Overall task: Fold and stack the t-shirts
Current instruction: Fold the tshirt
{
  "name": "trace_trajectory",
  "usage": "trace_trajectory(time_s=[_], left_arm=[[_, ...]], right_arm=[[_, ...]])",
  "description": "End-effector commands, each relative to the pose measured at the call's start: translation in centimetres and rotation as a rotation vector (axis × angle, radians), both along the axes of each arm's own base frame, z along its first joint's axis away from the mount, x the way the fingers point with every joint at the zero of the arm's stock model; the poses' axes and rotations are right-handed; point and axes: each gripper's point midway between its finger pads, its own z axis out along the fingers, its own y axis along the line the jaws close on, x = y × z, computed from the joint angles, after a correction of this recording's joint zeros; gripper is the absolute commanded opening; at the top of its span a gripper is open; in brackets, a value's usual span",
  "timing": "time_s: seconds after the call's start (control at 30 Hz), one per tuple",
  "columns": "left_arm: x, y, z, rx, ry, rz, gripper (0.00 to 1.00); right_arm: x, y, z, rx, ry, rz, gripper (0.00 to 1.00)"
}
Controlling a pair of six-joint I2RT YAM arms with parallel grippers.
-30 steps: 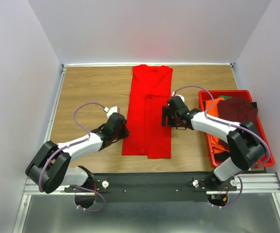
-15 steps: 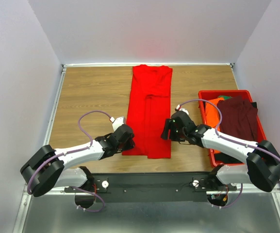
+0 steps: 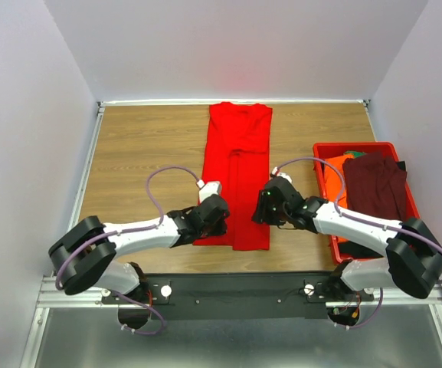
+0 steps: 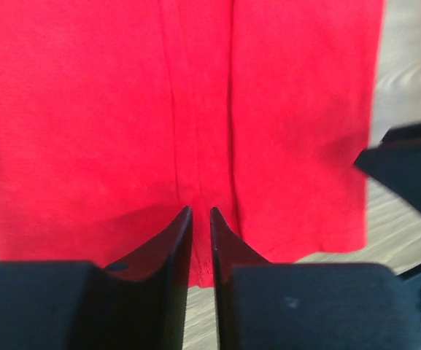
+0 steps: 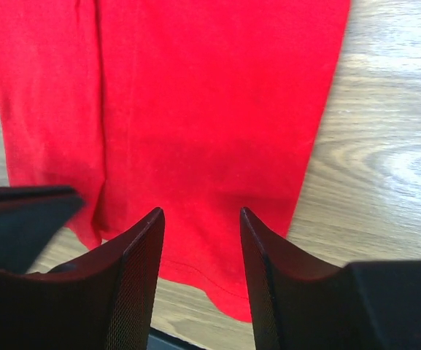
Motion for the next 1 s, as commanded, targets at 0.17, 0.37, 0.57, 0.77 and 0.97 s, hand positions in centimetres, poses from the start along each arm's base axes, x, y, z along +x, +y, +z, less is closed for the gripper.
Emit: trace_trajectory(time_s=[0.17,0.37,0.57,0.77,0.97], left_arm=[[-4.9,-2.2,-3.6,0.022,0.108,-0.127,0.20],[-6.3,-3.7,-3.7,-0.001,0.125,-0.168,0.19],[-5.5,-4.5,-0.8,-0.062,0.068,-0.159,0.21],[-3.5,-1.8,3.5,-0.089,-0.013,-0.024,0.36],[-3.4,3.2,2.1,-0.073,0.058,0.135,0.43]], right_arm=[[-0.1,0.6,-0.2,-0.020,-0.006,0.000,0.52],[-0.7,0.2,-1.2,-0.041,0.013,0.008,0.52],[-1.6,0.5,-1.0,-0.027,0.013,0.041,0.52],[-3.0,1.5,-1.1,-0.023,0.027,0.094,0.52],[-3.4,-0.9,-0.9,-0.060,0.002,0.017,0.52]])
